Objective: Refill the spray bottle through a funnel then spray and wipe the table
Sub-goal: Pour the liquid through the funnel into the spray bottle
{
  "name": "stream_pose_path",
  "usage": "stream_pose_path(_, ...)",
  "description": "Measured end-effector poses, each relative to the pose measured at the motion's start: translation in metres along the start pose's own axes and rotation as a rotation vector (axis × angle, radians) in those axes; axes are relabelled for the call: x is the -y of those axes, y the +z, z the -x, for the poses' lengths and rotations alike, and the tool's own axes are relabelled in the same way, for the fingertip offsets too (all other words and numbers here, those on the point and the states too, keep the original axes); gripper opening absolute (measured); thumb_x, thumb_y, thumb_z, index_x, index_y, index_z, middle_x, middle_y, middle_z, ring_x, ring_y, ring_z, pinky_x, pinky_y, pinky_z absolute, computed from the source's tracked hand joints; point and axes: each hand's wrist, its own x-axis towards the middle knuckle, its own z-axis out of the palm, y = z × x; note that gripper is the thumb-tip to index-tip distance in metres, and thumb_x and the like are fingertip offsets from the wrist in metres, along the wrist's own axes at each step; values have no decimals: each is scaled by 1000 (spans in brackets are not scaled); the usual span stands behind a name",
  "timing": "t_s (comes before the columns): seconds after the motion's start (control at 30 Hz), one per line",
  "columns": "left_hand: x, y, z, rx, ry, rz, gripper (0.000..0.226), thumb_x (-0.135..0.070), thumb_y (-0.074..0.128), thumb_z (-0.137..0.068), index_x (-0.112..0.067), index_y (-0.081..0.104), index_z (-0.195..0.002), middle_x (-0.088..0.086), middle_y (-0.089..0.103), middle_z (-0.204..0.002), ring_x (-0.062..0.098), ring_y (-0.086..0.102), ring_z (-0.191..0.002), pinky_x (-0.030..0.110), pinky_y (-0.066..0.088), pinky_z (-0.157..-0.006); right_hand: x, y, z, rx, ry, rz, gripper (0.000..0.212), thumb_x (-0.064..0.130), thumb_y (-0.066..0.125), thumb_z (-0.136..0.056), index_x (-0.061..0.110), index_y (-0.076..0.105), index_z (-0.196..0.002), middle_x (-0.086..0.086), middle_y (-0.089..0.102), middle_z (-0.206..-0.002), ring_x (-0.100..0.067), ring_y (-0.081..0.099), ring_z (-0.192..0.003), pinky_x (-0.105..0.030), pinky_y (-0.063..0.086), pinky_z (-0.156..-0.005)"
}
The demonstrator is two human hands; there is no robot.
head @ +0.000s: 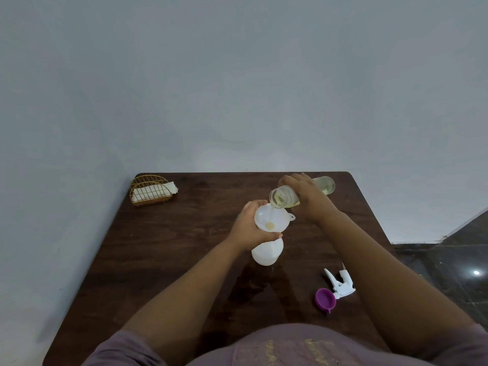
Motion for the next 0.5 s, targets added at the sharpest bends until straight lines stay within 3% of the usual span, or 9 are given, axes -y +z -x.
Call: stream_pose_path(0.5,-1,0,1,22,-10,-9,81,-34,89,-63,-29,45,-130,-7,48,-128,13,51,-111,31,51,-88,1,4,2,-16,-10,3,42,19,79,-63,21,56,-99,5,57,-93,-19,46,-87,-35,43,-75)
